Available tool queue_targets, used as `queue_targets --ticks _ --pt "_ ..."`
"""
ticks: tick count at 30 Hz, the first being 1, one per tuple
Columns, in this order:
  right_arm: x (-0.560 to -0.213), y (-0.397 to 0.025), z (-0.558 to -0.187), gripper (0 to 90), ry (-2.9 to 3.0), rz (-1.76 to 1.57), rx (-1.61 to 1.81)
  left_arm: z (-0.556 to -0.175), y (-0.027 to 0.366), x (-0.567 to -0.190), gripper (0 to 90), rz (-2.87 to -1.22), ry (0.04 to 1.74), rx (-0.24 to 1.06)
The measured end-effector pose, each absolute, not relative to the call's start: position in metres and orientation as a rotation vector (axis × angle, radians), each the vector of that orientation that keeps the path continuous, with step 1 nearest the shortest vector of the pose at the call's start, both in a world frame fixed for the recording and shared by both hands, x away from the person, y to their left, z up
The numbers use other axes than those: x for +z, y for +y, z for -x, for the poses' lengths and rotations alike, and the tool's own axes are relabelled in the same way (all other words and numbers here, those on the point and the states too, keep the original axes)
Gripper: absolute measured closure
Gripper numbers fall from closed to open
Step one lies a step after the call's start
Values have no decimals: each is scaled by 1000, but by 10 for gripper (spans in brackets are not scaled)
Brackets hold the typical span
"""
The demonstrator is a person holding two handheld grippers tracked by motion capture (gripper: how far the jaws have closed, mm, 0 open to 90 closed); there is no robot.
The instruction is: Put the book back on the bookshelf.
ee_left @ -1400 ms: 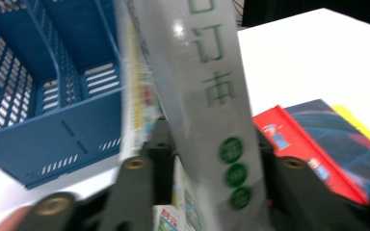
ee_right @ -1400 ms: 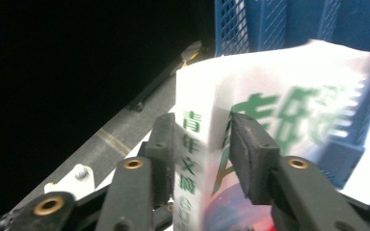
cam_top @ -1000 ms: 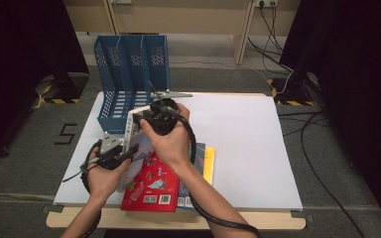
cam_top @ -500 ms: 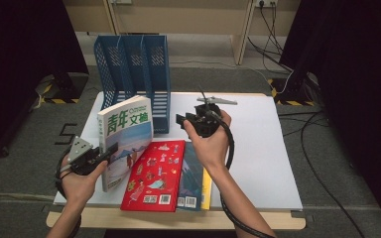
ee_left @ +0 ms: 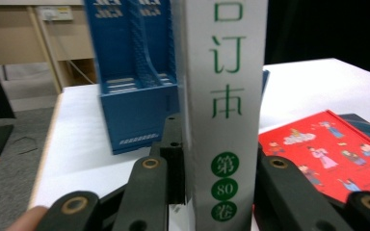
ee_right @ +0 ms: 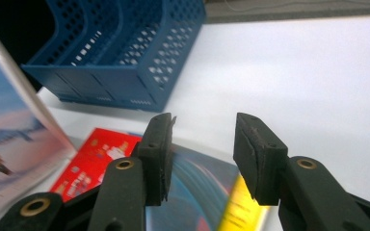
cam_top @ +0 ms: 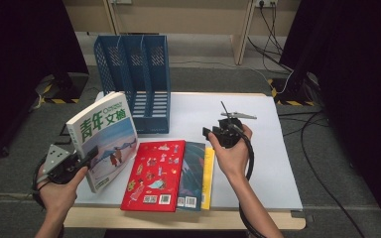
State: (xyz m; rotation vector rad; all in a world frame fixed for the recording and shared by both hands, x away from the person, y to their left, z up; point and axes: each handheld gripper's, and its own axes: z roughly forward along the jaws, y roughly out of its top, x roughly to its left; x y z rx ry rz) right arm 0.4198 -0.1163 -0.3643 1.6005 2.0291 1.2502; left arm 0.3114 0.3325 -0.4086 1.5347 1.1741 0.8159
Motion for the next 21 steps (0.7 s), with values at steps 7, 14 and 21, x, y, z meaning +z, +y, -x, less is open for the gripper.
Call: queue_targets --ticks 7,14,21 --pt "-388 -132 -414 585 2012 -1650 1225 -298 344 -417 717 -1534 1164 860" --pt "-405 -138 -408 582 2003 -1681 1206 -288 345 -423 712 -1540 1158 865" --pt "-415 -144 -405 578 1994 -1704 1189 -278 345 -425 694 -1551 1148 863"
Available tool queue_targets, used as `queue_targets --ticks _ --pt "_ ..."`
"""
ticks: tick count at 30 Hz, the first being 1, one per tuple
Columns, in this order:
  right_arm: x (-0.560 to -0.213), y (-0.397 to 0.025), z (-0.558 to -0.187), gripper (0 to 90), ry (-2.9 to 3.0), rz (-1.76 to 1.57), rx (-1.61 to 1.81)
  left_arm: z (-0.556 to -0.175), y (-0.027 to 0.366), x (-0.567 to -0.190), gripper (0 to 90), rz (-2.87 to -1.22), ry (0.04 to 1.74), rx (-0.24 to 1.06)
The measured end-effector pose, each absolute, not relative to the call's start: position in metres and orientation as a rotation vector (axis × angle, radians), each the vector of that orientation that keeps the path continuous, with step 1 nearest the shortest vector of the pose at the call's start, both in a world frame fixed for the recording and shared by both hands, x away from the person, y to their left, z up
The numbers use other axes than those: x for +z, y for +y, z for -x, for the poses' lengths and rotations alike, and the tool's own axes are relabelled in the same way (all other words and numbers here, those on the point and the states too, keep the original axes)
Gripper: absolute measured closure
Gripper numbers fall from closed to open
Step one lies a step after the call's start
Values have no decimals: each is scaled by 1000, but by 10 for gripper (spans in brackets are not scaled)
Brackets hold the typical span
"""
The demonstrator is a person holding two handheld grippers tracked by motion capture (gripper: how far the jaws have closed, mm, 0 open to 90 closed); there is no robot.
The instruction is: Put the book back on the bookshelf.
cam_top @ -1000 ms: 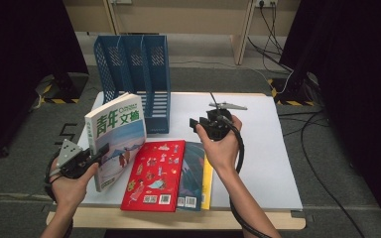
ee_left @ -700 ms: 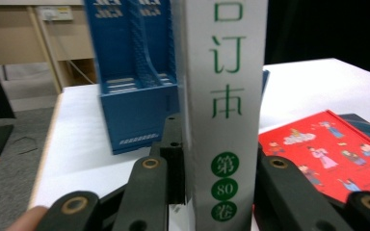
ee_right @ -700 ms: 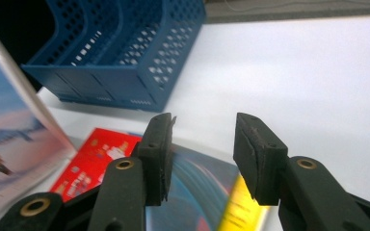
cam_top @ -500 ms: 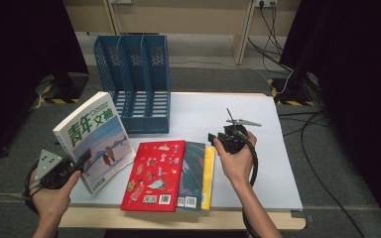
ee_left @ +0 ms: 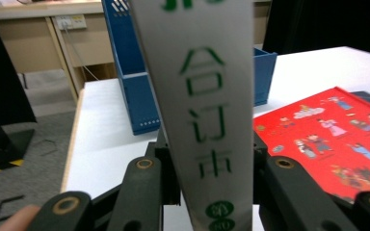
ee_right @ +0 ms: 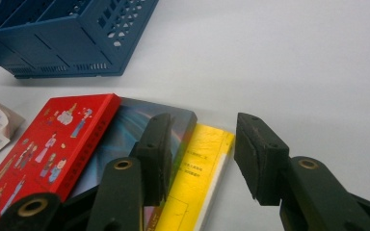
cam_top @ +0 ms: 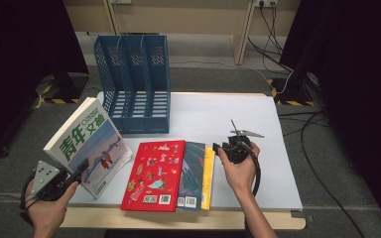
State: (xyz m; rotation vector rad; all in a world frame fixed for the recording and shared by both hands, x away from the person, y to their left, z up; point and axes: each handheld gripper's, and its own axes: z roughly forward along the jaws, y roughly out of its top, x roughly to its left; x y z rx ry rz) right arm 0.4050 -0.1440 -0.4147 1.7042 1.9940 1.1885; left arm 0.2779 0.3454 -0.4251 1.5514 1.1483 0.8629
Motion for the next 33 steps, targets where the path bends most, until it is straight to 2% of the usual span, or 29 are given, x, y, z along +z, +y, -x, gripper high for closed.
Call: queue_targets --ticks 15,33 --pt "-427 -157 -400 567 1956 -1745 1182 -287 339 -408 663 -1416 1098 891" --pt "-450 -182 -397 560 1910 -1798 1182 -297 335 -406 657 -1351 1097 884"
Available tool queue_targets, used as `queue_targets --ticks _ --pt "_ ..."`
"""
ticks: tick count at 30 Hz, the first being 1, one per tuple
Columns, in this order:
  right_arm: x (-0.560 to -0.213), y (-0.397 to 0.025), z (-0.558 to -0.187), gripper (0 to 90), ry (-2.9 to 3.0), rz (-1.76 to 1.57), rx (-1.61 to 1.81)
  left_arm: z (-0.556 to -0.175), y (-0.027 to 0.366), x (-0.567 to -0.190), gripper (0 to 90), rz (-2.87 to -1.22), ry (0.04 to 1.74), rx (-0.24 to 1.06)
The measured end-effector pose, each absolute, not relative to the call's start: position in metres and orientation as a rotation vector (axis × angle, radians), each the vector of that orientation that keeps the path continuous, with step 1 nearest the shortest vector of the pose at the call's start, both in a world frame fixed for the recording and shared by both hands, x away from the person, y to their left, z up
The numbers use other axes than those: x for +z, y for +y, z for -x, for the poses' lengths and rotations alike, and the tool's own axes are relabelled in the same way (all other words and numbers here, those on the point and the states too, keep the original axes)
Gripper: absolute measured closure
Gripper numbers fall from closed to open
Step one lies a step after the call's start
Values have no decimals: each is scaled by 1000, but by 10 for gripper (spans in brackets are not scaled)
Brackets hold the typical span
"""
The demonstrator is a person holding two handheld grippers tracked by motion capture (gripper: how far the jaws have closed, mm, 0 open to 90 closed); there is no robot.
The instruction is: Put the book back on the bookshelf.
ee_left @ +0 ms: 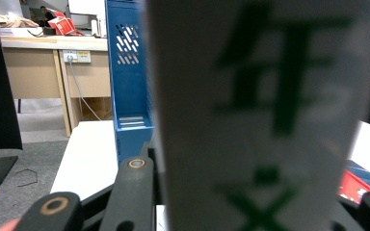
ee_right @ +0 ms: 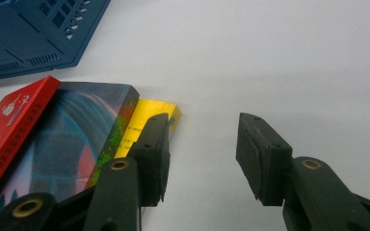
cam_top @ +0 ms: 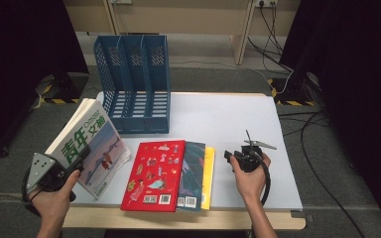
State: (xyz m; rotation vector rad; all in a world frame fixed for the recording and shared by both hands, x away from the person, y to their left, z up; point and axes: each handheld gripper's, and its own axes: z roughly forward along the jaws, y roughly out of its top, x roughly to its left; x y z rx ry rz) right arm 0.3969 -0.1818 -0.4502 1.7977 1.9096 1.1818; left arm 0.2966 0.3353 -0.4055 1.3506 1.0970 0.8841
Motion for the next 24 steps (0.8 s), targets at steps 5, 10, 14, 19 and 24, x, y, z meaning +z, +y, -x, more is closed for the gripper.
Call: queue_targets --ticks 5,10,14,19,24 --pt "-454 -182 -395 560 1903 -1803 1179 -299 334 -402 662 -1347 1102 891" --pt "-455 -180 -392 557 1913 -1796 1182 -300 334 -399 673 -1340 1098 890" --pt "-454 -179 -392 555 1914 -1800 1188 -302 334 -397 676 -1335 1094 882" --pt "-453 -180 -392 553 1911 -1793 1196 -304 331 -395 674 -1329 1081 881" --pt "-451 -181 -392 551 1903 -1790 1200 -304 326 -391 682 -1336 1058 890"
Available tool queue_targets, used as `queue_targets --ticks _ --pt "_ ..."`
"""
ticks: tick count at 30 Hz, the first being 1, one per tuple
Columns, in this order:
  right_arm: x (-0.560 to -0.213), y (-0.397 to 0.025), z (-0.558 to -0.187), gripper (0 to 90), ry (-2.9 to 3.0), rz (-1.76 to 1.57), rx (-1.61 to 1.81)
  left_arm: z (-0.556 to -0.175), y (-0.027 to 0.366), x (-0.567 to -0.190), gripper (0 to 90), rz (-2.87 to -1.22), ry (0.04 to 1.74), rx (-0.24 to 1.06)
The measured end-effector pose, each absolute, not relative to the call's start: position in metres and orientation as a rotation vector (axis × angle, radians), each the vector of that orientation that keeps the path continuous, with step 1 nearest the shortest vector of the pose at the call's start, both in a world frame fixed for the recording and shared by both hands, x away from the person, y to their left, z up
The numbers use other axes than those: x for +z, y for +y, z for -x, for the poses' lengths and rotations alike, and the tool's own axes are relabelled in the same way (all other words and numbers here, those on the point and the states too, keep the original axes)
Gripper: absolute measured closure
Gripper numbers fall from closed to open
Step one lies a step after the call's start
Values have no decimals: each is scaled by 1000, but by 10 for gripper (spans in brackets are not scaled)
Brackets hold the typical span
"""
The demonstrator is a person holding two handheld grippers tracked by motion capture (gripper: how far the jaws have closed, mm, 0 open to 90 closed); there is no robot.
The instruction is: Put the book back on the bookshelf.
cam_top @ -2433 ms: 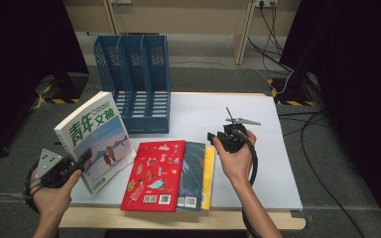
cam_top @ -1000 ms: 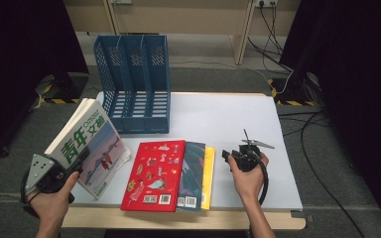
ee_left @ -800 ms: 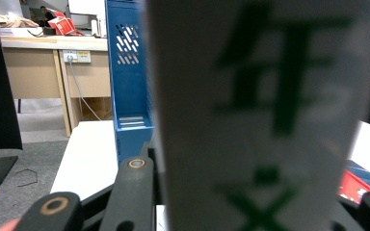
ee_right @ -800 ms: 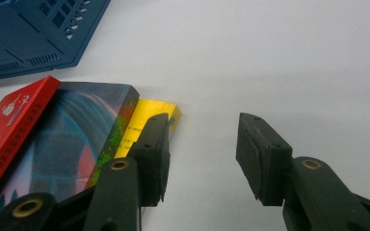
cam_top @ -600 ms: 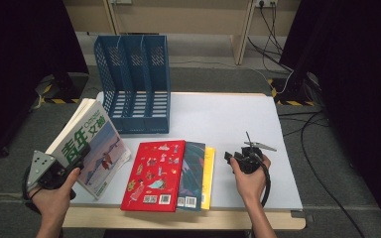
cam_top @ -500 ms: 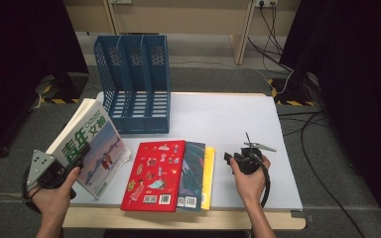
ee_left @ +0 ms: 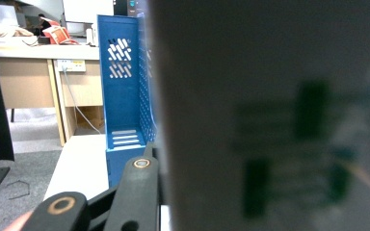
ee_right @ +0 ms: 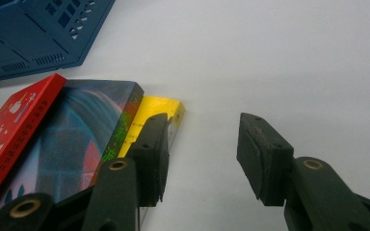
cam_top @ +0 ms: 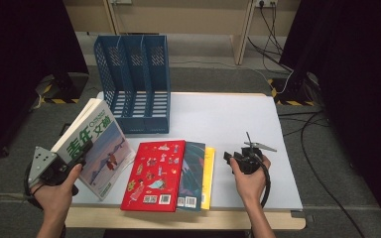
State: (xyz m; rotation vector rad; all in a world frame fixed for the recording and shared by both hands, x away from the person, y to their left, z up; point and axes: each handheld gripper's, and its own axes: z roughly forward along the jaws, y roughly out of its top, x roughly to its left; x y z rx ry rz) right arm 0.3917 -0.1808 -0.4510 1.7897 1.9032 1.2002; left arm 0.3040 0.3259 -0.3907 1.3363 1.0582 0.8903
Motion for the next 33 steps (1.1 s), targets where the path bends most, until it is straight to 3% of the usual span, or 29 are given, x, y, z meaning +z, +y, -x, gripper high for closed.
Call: queue_targets --ticks 33 --pt "-449 -183 -390 546 1899 -1793 1213 -308 323 -380 735 -1355 1126 851"
